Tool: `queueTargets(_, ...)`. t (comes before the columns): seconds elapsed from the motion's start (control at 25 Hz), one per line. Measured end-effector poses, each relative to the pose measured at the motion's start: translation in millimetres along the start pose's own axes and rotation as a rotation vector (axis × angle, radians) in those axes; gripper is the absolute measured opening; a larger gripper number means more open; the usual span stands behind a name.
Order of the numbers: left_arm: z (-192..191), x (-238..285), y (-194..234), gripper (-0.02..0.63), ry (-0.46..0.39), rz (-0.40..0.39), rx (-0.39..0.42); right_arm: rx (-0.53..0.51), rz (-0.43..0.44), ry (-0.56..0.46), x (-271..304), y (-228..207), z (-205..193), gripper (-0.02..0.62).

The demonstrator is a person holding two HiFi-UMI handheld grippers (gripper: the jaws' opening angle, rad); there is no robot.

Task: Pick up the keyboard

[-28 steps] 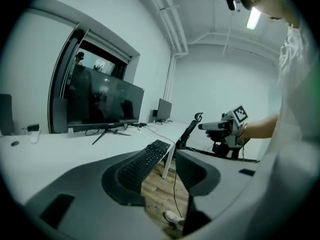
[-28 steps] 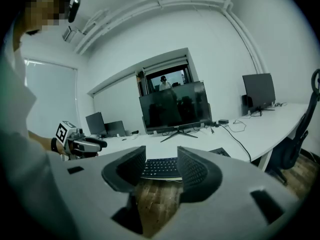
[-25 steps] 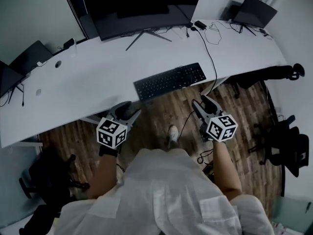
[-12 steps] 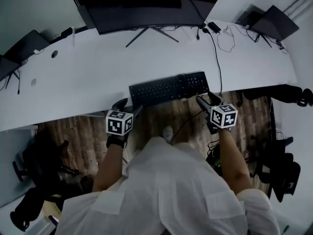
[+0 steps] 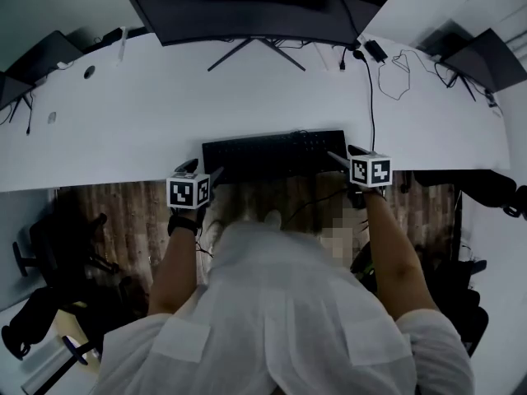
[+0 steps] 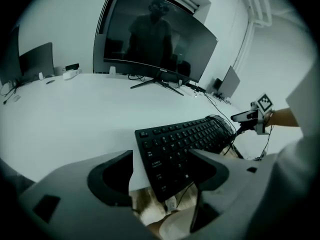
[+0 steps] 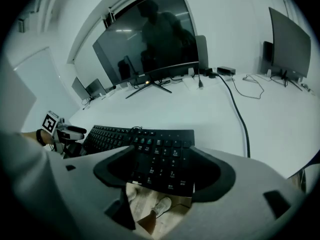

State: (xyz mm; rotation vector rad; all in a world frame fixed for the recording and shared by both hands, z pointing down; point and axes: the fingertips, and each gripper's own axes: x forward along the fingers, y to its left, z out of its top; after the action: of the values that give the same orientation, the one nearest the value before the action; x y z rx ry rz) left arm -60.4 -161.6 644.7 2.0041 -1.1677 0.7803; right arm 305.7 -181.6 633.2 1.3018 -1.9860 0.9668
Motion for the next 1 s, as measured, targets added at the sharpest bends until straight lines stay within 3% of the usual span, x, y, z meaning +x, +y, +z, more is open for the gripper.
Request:
queueTargets(0.2, -10, 18, 1, 0.319, 0.05, -0.031, -0.045, 0.068, 0.013, 0.078, 14, -14, -10, 0.373)
queueTargets(0.48, -14, 27, 2, 0.321, 0.098, -0.049, -0.056, 0.055, 0.007, 0.183, 27, -16, -23, 0.416)
queueTargets(0.84, -12, 41, -3, 0.33, 0.126, -0.057, -0.079, 0.114, 0.058, 0.218, 41, -21, -34, 0.439)
queueTargets(1.0, -12, 44, -4, 0.336, 0.131, -0.049, -0.084, 0.1, 0.068, 0.234, 46, -15, -35, 0.48)
